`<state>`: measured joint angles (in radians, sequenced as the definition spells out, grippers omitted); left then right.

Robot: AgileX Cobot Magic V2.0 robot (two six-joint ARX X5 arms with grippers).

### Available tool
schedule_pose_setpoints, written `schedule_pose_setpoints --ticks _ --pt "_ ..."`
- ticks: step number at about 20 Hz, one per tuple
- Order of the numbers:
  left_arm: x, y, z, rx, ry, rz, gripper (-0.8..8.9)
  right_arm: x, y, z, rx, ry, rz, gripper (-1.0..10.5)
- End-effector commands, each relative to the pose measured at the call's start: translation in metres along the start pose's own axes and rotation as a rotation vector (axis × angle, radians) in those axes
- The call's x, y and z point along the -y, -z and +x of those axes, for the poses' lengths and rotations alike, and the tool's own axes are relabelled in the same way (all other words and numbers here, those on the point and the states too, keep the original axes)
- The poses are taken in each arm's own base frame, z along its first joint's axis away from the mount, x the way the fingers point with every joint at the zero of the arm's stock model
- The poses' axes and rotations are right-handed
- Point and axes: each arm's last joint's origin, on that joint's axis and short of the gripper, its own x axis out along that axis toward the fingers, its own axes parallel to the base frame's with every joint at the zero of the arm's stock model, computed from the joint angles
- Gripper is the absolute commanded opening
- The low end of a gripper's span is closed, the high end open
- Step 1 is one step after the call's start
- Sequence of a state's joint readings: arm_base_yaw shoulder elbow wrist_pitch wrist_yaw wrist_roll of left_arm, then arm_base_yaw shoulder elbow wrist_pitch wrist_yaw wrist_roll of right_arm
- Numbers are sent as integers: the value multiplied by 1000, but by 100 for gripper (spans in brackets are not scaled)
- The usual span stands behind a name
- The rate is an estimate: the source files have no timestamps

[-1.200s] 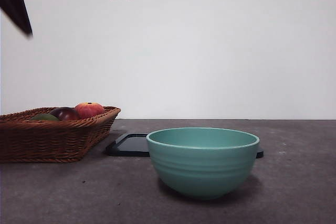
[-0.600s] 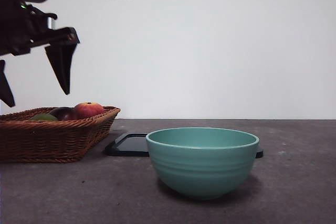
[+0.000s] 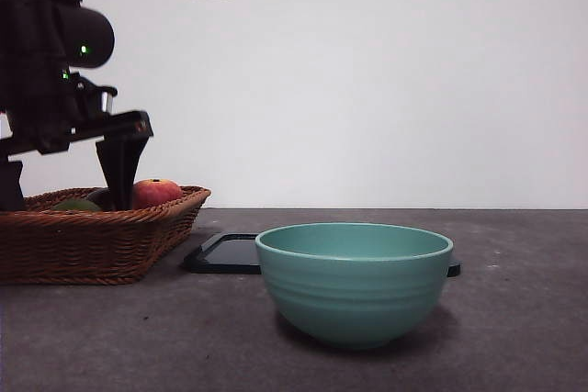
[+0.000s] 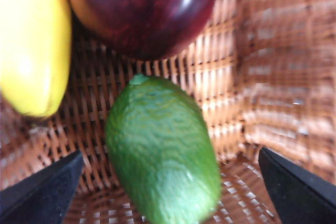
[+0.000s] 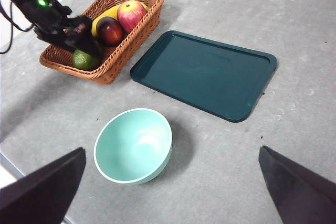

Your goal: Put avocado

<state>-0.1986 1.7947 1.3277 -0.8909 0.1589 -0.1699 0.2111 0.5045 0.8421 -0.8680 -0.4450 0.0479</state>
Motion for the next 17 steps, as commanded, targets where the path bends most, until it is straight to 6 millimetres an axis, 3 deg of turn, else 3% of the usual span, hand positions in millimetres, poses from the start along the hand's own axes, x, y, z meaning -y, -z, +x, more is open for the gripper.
schedule_pose_setpoints --ticks 1,4,5,7,8,12,17 --pt "0 -6 10 -16 -5 -4 542 -2 -4 -3 18 -4 -20 555" --pt "-1 -8 17 -31 -8 -7 488 -2 -4 -3 18 -4 -20 555" --pt "-1 -8 18 -28 -7 -7 422 -2 -4 -3 18 -4 -20 555" --pt "0 -9 18 -17 -5 -4 196 -2 -4 -3 17 -4 -20 555" --pt "0 -10 17 -16 -5 -4 138 -2 -4 -3 17 -4 -20 555" --pt "1 -11 10 -34 -7 4 121 -2 -4 -3 18 -4 -20 555" --pt "13 -12 -36 6 7 39 121 -2 -4 -3 18 -4 -21 555"
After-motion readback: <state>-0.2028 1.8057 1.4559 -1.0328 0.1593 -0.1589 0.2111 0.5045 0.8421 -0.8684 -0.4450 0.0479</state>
